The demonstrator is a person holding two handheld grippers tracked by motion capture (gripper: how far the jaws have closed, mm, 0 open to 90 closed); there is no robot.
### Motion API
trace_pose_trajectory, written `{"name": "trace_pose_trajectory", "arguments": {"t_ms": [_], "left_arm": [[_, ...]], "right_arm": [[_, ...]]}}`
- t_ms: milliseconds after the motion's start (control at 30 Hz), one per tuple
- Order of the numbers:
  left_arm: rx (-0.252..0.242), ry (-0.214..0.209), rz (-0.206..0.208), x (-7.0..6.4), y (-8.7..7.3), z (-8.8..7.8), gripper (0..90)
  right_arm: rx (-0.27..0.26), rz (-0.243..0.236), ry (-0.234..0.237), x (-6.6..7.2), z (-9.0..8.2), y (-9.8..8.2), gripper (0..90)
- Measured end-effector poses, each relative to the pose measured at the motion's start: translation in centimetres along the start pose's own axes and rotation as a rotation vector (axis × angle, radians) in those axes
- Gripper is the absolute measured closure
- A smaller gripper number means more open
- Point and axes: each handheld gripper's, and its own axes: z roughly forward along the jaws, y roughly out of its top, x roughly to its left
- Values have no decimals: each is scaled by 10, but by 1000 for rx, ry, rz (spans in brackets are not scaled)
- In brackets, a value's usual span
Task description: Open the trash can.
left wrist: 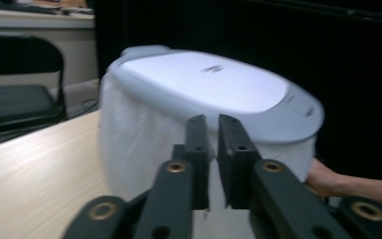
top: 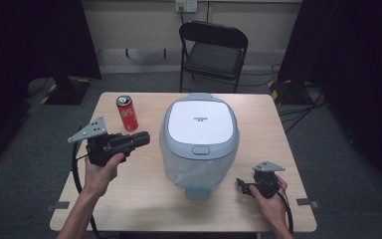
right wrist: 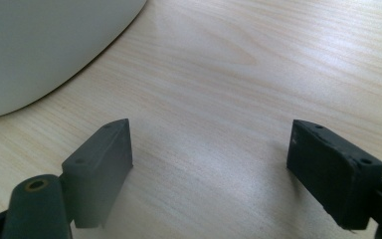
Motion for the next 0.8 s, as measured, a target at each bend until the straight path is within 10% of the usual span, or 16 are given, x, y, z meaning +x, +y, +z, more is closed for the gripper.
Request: {"name": "trace_pose_trajectory", "arguments": {"t_ms": [433,800], "left_arm": [[48,-169,92,-40,37,57,900],[148,-256,138,-59,33,95,900]], "right_arm": [[0,0,3,0,0,0,167],[0,0,3,0,0,0,167]]}}
